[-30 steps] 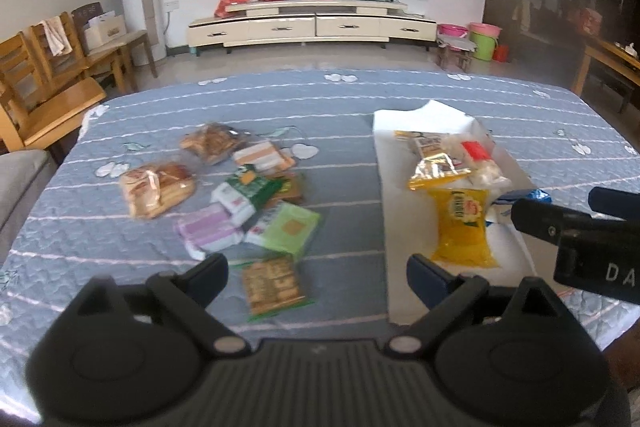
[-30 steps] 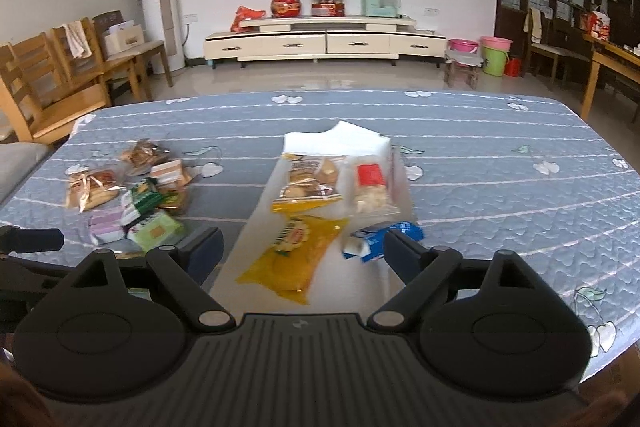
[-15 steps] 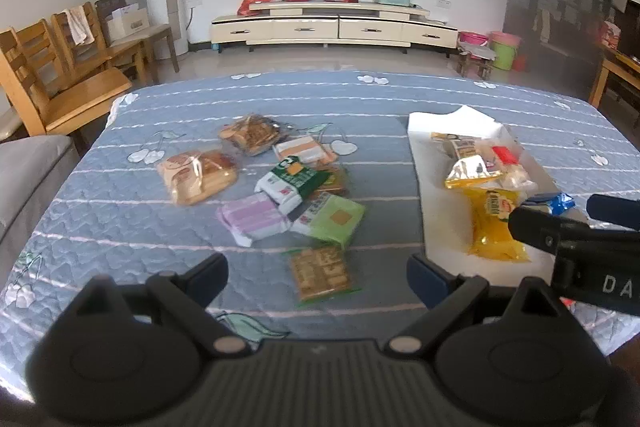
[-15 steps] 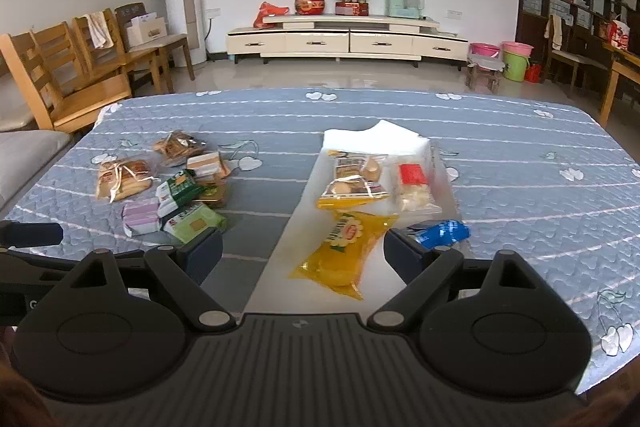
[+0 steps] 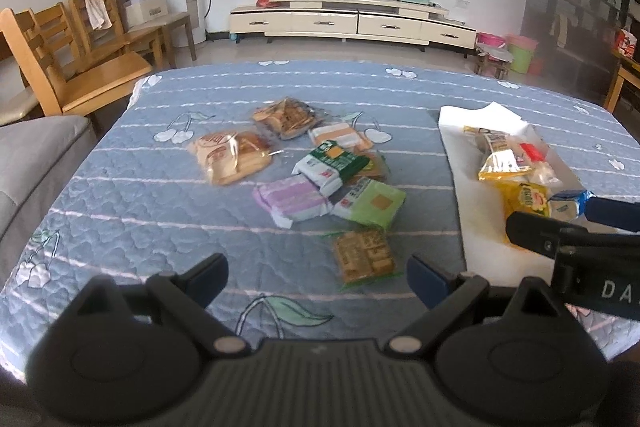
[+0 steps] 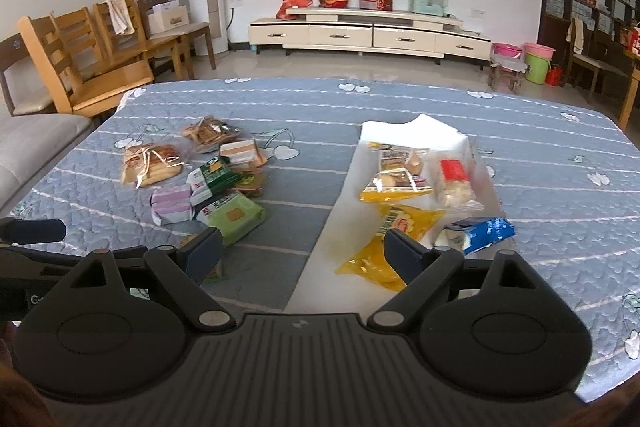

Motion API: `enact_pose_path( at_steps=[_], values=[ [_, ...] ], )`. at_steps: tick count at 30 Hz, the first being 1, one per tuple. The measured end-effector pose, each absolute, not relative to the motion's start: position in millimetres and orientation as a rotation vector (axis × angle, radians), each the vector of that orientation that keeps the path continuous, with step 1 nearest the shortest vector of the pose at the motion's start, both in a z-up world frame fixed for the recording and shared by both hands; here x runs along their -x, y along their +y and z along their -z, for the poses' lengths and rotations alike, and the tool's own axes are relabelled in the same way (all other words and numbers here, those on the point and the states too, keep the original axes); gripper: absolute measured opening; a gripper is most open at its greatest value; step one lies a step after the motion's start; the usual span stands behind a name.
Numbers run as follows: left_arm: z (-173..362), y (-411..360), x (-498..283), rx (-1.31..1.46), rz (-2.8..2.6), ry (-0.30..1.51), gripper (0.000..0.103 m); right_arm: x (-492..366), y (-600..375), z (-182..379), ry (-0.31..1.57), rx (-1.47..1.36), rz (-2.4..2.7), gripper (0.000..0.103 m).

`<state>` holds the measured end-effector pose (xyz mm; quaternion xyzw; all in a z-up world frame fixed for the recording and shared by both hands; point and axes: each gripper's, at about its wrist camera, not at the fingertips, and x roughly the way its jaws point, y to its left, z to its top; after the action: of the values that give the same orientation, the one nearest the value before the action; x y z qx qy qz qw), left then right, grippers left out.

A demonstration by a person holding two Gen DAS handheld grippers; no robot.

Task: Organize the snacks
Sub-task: 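Withdraw both open tools from the paper back toward the snack pile, then grasp the pink package with the left tool while the right grasps the brown biscuit pack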

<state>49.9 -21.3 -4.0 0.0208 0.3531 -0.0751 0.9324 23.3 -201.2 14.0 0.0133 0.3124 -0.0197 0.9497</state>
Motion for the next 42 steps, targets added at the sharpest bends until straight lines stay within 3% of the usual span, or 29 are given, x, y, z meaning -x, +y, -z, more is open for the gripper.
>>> enact_pose_path(
  at_steps=[30, 42],
  values=[
    [27.5, 6.1, -67.9, -0.012, 0.103, 0.774, 0.096, -47.3, -188.1, 7.9, 0.696, -0.035, -0.025, 0.103],
    [47.3, 9.1, -129.8, 0.048, 0.033, 0.806, 0.096, -53.9, -192.3, 18.7, 0.719, -0.042, -0.031, 0.103]
  ],
)
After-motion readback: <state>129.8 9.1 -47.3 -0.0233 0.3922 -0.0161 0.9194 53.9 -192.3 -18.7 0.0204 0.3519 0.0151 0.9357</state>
